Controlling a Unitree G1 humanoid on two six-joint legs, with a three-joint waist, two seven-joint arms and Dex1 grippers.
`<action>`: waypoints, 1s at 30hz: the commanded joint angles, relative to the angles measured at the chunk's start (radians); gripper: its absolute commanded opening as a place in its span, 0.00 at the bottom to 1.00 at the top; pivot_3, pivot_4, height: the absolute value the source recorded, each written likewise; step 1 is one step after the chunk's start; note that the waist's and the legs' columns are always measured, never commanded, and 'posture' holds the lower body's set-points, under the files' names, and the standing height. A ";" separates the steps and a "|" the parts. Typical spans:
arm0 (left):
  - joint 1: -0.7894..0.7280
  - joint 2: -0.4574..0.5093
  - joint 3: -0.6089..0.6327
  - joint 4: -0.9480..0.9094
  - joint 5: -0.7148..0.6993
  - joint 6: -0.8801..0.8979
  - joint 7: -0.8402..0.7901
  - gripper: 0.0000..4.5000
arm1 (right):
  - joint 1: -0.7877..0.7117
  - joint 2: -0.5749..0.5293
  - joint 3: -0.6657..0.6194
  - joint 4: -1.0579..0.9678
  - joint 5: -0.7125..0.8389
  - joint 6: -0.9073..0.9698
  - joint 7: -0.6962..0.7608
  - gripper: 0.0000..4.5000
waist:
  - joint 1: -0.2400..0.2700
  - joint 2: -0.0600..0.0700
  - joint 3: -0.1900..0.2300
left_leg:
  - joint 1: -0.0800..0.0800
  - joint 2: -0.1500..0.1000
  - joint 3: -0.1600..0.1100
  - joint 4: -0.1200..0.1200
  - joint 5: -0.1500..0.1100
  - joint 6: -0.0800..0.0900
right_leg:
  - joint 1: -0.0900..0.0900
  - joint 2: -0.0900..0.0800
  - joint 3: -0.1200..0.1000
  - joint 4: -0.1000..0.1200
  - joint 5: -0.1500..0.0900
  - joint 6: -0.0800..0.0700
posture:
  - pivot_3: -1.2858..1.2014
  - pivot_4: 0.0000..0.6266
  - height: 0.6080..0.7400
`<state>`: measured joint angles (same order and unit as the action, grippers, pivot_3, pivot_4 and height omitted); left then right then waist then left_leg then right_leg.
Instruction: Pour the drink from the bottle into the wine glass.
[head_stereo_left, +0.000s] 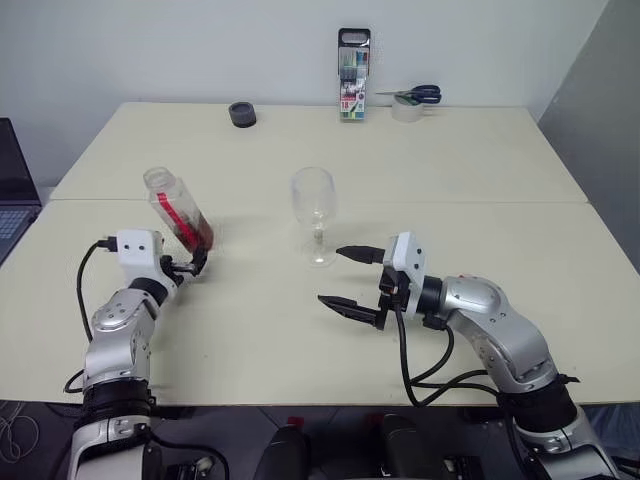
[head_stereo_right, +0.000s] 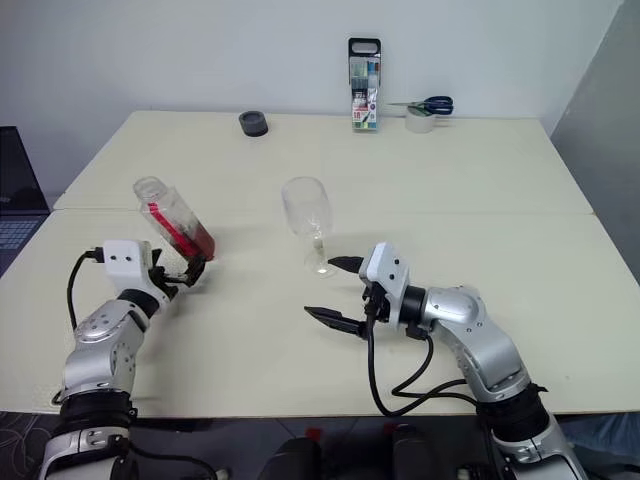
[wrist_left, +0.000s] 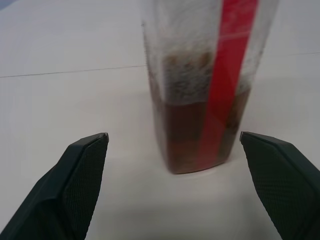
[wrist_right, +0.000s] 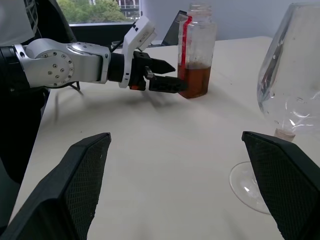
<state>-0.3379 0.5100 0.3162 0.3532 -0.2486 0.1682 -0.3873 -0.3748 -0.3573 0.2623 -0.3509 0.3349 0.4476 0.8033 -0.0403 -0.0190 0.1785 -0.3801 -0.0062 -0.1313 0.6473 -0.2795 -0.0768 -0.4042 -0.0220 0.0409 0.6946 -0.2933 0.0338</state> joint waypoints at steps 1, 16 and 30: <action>-0.017 0.022 0.004 -0.029 0.006 -0.010 -0.005 1.00 | -0.018 0.003 0.002 -0.057 0.015 0.003 -0.003 0.99 | -0.001 0.000 0.000 | 0.000 0.000 0.000 0.000 0.000 0.000 | 0.000 0.000 0.000 0.000 0.000 0.000 | 0.52 0.24 1.00; -0.080 -0.038 -0.009 -0.067 0.001 0.017 0.063 1.00 | -0.045 0.033 -0.014 -0.049 0.047 -0.012 0.008 0.99 | -0.001 0.000 0.000 | 0.000 0.000 0.000 0.000 0.000 0.000 | 0.000 0.000 0.000 0.000 0.000 0.000 | 0.52 0.24 1.00; -0.153 -0.040 -0.017 -0.044 -0.002 0.024 0.081 1.00 | -0.076 0.044 -0.016 -0.030 0.062 -0.023 0.008 0.99 | 0.000 0.000 0.000 | 0.000 0.000 0.000 0.000 0.001 -0.002 | 0.000 0.000 0.000 0.000 0.000 0.000 | 0.52 0.24 1.00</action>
<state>-0.4776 0.4661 0.2899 0.3266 -0.2489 0.1974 -0.3141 -0.4359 -0.3156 0.2559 -0.3589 0.3853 0.4467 0.8061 -0.0406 -0.0193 0.1783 -0.3805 -0.0064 -0.1314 0.6478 -0.2783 -0.0789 -0.4045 -0.0220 0.0409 0.6949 -0.2933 0.0338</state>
